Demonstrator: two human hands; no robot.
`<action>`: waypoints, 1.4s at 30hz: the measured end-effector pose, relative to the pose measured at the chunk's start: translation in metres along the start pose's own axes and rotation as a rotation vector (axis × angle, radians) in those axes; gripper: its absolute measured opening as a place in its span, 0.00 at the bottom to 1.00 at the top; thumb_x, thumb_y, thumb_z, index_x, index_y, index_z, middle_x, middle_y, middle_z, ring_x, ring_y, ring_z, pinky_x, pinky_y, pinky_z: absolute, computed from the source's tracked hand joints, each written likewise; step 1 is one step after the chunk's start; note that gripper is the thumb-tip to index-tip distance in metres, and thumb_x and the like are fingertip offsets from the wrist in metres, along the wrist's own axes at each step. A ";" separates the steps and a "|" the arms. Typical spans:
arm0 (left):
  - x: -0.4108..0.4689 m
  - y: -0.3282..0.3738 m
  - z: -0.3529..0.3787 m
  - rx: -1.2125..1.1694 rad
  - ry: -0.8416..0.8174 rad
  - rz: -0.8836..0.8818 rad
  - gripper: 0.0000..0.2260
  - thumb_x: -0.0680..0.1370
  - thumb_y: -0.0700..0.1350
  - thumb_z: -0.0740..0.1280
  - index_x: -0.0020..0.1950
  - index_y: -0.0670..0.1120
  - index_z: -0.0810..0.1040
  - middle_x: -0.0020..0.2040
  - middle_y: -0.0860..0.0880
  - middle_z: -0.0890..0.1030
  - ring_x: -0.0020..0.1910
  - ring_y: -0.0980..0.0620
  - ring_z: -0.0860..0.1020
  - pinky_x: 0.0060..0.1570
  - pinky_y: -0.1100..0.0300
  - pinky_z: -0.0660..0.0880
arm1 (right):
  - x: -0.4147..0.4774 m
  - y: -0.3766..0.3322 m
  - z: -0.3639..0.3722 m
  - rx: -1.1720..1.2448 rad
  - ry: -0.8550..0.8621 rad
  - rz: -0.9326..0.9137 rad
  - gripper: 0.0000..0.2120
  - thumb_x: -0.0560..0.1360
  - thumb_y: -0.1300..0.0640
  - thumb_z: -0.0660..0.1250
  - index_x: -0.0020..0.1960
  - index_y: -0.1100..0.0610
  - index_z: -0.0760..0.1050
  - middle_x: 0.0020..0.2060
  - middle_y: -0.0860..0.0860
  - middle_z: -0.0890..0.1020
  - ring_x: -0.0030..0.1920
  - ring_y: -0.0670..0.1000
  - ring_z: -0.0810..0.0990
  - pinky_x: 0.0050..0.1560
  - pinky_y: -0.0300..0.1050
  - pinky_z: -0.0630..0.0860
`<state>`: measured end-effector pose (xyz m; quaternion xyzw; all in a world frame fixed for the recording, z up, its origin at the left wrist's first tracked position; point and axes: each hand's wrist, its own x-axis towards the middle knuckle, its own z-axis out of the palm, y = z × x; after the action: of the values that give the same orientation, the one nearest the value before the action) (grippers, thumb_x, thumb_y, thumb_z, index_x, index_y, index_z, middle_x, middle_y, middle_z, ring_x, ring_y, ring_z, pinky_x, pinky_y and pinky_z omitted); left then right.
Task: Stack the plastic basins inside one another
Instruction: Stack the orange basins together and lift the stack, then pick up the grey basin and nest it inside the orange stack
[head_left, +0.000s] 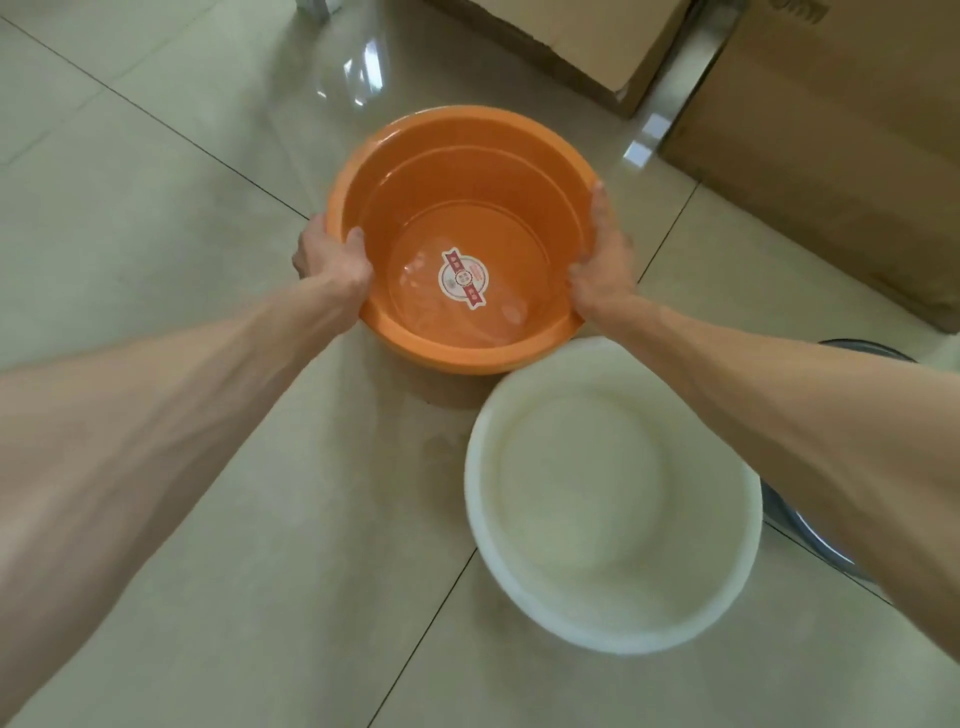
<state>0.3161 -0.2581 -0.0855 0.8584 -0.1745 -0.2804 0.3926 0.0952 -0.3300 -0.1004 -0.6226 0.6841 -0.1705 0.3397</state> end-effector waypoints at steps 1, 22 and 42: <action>-0.003 0.001 -0.004 -0.019 0.015 0.006 0.16 0.81 0.46 0.62 0.70 0.48 0.74 0.63 0.47 0.79 0.59 0.45 0.79 0.58 0.52 0.74 | -0.002 -0.002 -0.004 0.028 -0.012 -0.008 0.39 0.77 0.66 0.58 0.80 0.41 0.47 0.62 0.55 0.78 0.56 0.56 0.81 0.62 0.54 0.76; -0.206 0.046 -0.084 -0.006 -0.176 0.193 0.07 0.80 0.47 0.64 0.56 0.52 0.78 0.40 0.58 0.80 0.40 0.54 0.78 0.45 0.61 0.71 | -0.199 0.031 -0.177 0.100 0.076 0.033 0.35 0.82 0.58 0.55 0.79 0.40 0.38 0.70 0.52 0.72 0.66 0.54 0.74 0.68 0.58 0.70; -0.222 -0.091 0.001 0.196 -0.304 0.093 0.17 0.83 0.46 0.58 0.72 0.48 0.67 0.51 0.51 0.76 0.49 0.50 0.71 0.44 0.70 0.61 | -0.242 0.141 -0.087 0.060 0.178 0.382 0.33 0.77 0.69 0.55 0.79 0.52 0.50 0.57 0.57 0.70 0.50 0.56 0.74 0.51 0.46 0.69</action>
<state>0.1491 -0.0859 -0.0801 0.8312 -0.2979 -0.3702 0.2888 -0.0687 -0.0888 -0.0703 -0.4539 0.8115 -0.1775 0.3224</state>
